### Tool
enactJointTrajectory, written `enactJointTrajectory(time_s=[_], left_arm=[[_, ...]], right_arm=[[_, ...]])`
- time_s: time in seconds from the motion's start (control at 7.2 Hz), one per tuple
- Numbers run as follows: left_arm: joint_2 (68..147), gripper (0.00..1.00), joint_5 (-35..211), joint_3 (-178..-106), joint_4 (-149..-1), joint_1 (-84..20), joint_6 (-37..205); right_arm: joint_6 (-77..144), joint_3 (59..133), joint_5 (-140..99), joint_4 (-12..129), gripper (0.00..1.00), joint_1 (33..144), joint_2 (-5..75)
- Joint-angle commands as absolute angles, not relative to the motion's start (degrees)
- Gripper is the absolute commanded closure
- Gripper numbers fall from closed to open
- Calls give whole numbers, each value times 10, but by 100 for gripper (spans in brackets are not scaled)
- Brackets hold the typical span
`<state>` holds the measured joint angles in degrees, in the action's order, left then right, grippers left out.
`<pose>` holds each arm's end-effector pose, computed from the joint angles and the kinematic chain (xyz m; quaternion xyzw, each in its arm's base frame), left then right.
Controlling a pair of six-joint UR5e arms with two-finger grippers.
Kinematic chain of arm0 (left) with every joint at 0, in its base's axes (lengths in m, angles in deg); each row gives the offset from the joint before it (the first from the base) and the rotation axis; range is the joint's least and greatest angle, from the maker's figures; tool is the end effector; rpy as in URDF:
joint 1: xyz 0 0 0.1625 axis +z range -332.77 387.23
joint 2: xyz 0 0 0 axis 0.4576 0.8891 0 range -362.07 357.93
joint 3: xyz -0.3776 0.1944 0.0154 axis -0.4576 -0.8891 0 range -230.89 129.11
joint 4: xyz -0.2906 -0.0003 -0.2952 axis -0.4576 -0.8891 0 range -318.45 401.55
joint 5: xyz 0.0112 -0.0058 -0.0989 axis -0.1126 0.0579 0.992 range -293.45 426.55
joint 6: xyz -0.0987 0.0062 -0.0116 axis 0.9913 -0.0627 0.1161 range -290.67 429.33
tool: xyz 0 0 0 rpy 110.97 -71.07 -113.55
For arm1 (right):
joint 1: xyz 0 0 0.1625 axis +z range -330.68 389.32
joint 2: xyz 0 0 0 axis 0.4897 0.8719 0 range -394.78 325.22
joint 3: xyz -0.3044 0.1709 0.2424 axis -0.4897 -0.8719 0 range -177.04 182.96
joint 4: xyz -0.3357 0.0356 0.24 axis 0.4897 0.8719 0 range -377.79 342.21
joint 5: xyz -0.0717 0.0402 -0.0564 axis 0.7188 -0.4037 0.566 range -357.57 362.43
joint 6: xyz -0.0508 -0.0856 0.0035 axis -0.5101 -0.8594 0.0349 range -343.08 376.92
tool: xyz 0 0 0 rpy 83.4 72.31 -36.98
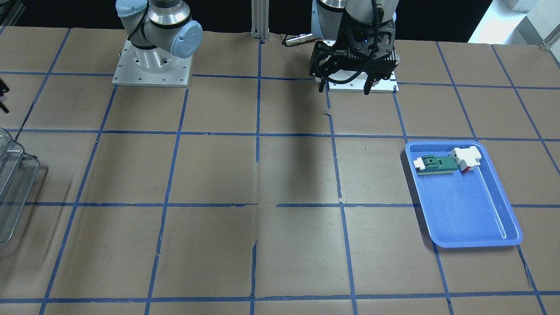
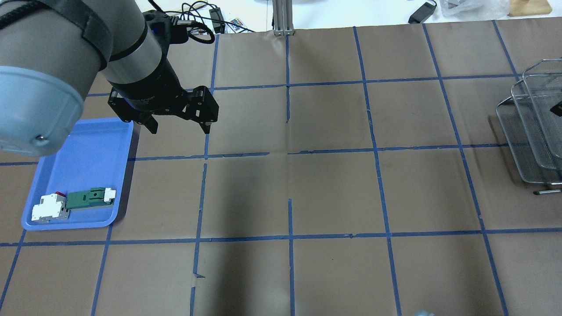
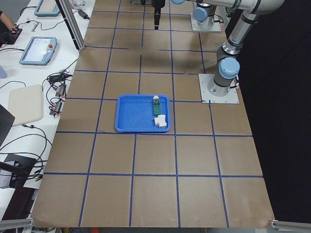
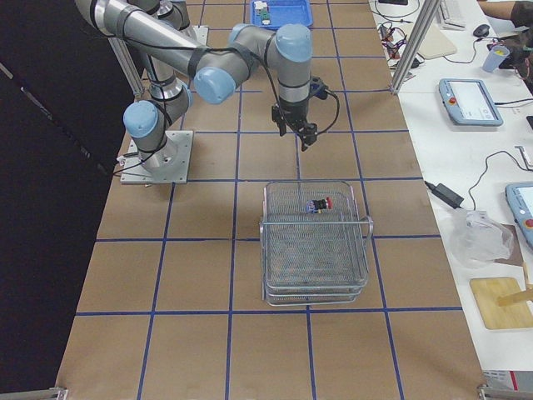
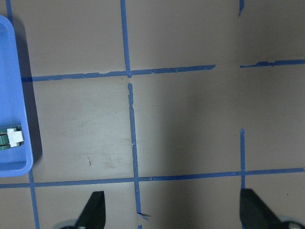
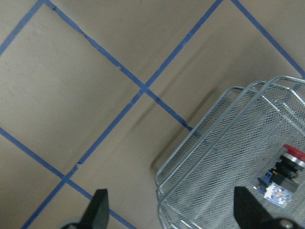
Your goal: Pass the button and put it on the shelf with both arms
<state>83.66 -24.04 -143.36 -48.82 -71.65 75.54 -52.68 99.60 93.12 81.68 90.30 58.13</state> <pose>-0.2021 -0.4367 0.5016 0.0233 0.9996 -0.0130 0.0035 -0.1167 -0.4829 0.4723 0.3460 -0.9369 0.0280 0.0419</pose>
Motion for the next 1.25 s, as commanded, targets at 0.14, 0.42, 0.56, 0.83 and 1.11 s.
enactJointTrajectory(time_s=[0.14, 0.42, 0.56, 0.83, 1.11], left_arm=[[837, 0, -239, -1434, -484, -716, 755], [837, 0, -239, -1434, -484, -716, 755], [837, 0, -238, -1434, -484, -716, 755], [837, 0, -237, -1434, -483, -716, 755], [837, 0, -237, -1434, -484, -716, 755]], right_arm=[[-292, 1012, 929, 738, 0, 1054, 662], [-89, 1010, 932, 733, 0, 1185, 670], [-11, 1008, 923, 737, 0, 1225, 666], [78, 958, 901, 717, 0, 1226, 624], [187, 846, 905, 665, 0, 1222, 541]])
